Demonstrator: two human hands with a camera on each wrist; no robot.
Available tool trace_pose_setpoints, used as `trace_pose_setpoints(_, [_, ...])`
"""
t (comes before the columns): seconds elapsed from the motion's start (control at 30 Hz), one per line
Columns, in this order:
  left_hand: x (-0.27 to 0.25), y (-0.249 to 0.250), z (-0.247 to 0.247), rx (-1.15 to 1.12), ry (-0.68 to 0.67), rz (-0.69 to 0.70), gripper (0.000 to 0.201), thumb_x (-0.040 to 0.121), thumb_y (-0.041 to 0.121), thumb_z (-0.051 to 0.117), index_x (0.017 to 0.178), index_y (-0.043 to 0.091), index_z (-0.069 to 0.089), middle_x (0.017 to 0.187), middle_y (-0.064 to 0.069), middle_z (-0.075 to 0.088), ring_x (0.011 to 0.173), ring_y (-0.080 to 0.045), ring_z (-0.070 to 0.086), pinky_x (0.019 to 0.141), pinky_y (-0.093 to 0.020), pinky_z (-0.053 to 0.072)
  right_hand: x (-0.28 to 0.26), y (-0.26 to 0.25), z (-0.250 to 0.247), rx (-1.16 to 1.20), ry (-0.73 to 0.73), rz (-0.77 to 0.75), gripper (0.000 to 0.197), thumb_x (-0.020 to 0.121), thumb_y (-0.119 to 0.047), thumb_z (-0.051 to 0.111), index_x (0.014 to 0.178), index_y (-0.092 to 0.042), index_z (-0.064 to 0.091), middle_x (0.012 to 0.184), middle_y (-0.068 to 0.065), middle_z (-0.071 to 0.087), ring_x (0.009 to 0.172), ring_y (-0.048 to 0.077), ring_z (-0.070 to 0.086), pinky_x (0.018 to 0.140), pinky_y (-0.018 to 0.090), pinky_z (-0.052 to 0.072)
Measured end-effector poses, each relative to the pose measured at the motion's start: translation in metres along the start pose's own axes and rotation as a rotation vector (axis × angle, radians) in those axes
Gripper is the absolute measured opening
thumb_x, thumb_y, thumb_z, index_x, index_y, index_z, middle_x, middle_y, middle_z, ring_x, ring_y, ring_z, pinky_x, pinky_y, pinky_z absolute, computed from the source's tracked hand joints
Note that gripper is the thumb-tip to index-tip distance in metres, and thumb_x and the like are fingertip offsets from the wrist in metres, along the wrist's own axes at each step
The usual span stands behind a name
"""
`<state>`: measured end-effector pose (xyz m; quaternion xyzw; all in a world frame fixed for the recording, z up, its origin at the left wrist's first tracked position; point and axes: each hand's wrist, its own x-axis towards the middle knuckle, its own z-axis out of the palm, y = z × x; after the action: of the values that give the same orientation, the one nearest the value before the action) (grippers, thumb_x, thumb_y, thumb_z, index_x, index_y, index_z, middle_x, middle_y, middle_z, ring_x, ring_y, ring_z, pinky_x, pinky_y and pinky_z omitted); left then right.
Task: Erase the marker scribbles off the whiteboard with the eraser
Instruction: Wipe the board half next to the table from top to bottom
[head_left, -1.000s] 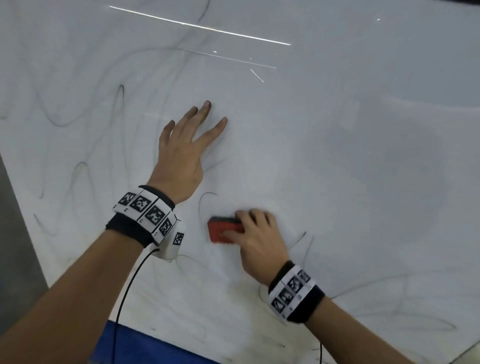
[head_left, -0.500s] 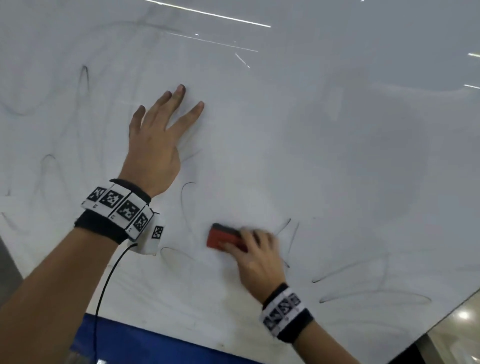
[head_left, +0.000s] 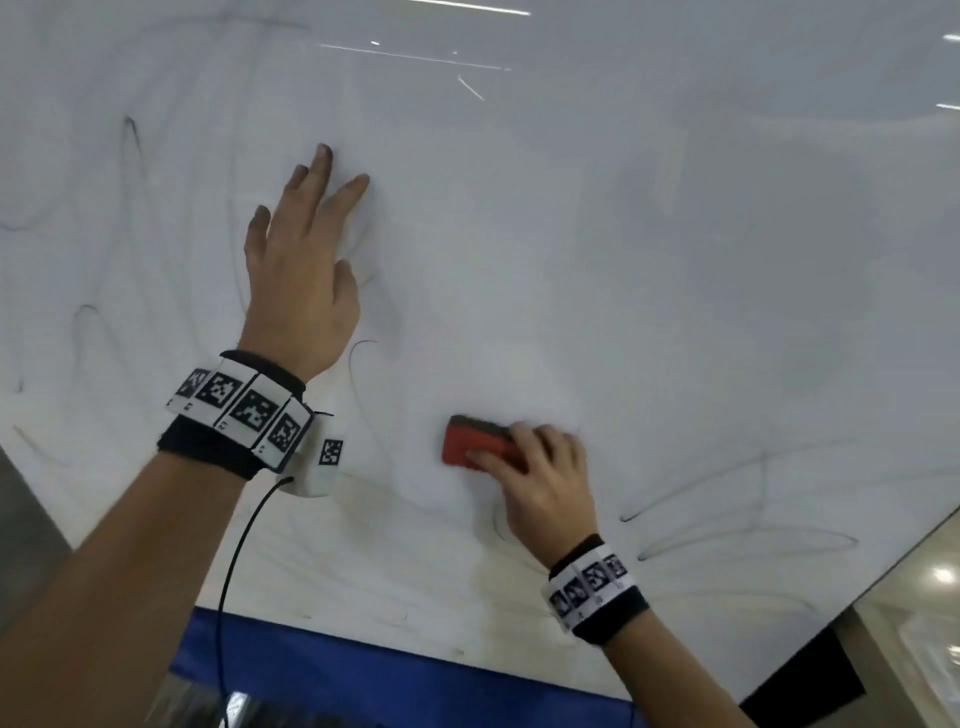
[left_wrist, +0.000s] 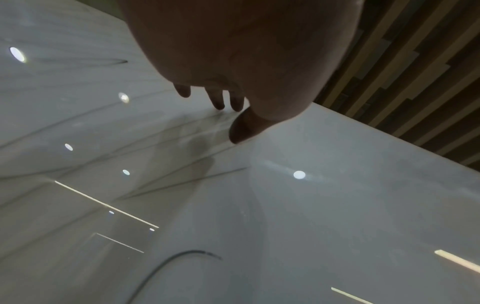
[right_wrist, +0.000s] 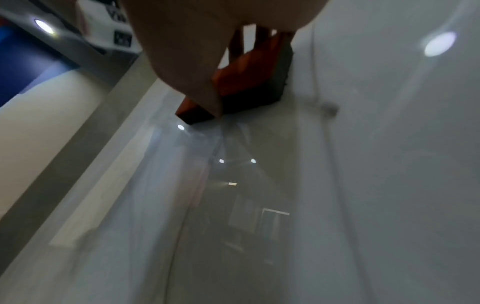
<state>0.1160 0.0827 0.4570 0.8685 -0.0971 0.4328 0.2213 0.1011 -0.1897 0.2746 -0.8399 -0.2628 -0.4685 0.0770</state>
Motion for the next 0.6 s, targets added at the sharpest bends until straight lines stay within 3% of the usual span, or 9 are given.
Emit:
trace_pose_setpoints(0.13, [-0.021, 0.008, 0.001, -0.044, -0.004, 0.034, 0.078, 0.094, 0.015, 0.058, 0.161, 0.019, 0.020, 0.169, -0.005, 0.015, 0.157, -0.022, 0.013, 0.125, -0.049, 0.012, 0.034, 0.049, -0.058, 0.096, 0.305, 0.378, 0.040, 0.077, -0.007, 0.079, 0.113, -0.024, 0.077, 0.123, 0.015, 0.057, 0.107, 0.040, 0.054, 0.098, 0.046, 0.038])
trace_pose_setpoints(0.23, [-0.033, 0.023, 0.010, 0.053, -0.033, 0.163, 0.075, 0.095, 0.022, 0.060, 0.160, 0.020, 0.023, 0.170, -0.007, 0.012, 0.158, -0.026, 0.011, 0.125, -0.053, 0.014, 0.036, 0.047, -0.054, 0.123, 0.433, 0.530, 0.033, 0.084, -0.008, 0.079, 0.114, -0.021, 0.077, 0.124, 0.018, 0.056, 0.109, 0.041, 0.051, 0.095, 0.051, 0.045])
trace_pose_setpoints(0.27, [-0.036, 0.030, 0.015, 0.073, -0.053, 0.198, 0.074, 0.095, 0.024, 0.060, 0.160, 0.021, 0.025, 0.170, -0.007, 0.010, 0.158, -0.027, 0.010, 0.125, -0.054, 0.014, 0.024, 0.036, -0.039, 0.110, 0.405, 0.498, 0.033, 0.083, -0.006, 0.079, 0.112, -0.021, 0.078, 0.123, 0.019, 0.057, 0.108, 0.043, 0.052, 0.095, 0.052, 0.045])
trace_pose_setpoints(0.33, [-0.040, 0.042, 0.028, 0.105, -0.107, 0.256, 0.073, 0.096, 0.027, 0.060, 0.160, 0.025, 0.025, 0.171, -0.006, 0.006, 0.158, -0.027, 0.007, 0.125, -0.055, 0.014, -0.012, 0.011, -0.003, 0.088, 0.245, 0.281, 0.034, 0.082, -0.005, 0.077, 0.108, -0.026, 0.080, 0.124, 0.016, 0.057, 0.106, 0.044, 0.053, 0.094, 0.055, 0.045])
trace_pose_setpoints(0.43, [-0.044, 0.049, 0.048, 0.184, -0.129, 0.283, 0.071, 0.098, 0.038, 0.059, 0.160, 0.030, 0.025, 0.171, -0.004, 0.003, 0.159, -0.025, 0.005, 0.126, -0.054, 0.013, -0.044, 0.008, 0.019, 0.039, -0.004, -0.001, 0.035, 0.086, -0.014, 0.063, 0.111, -0.035, 0.077, 0.128, 0.009, 0.053, 0.105, 0.037, 0.052, 0.089, 0.057, 0.049])
trace_pose_setpoints(0.5, [-0.043, 0.048, 0.054, 0.197, -0.076, 0.262, 0.068, 0.099, 0.042, 0.058, 0.159, 0.032, 0.028, 0.171, -0.003, 0.007, 0.158, -0.024, 0.009, 0.125, -0.054, 0.015, -0.031, 0.022, 0.007, 0.029, -0.010, -0.029, 0.040, 0.083, -0.013, 0.062, 0.112, -0.036, 0.075, 0.127, 0.008, 0.054, 0.104, 0.036, 0.053, 0.090, 0.054, 0.048])
trace_pose_setpoints(0.6, [-0.040, 0.049, 0.059, 0.201, -0.031, 0.255, 0.065, 0.100, 0.043, 0.057, 0.158, 0.031, 0.031, 0.170, -0.003, 0.013, 0.157, -0.024, 0.015, 0.124, -0.056, 0.016, -0.002, 0.043, -0.021, 0.019, 0.146, 0.140, 0.036, 0.080, -0.012, 0.075, 0.110, -0.031, 0.079, 0.120, 0.014, 0.061, 0.104, 0.040, 0.054, 0.093, 0.051, 0.044])
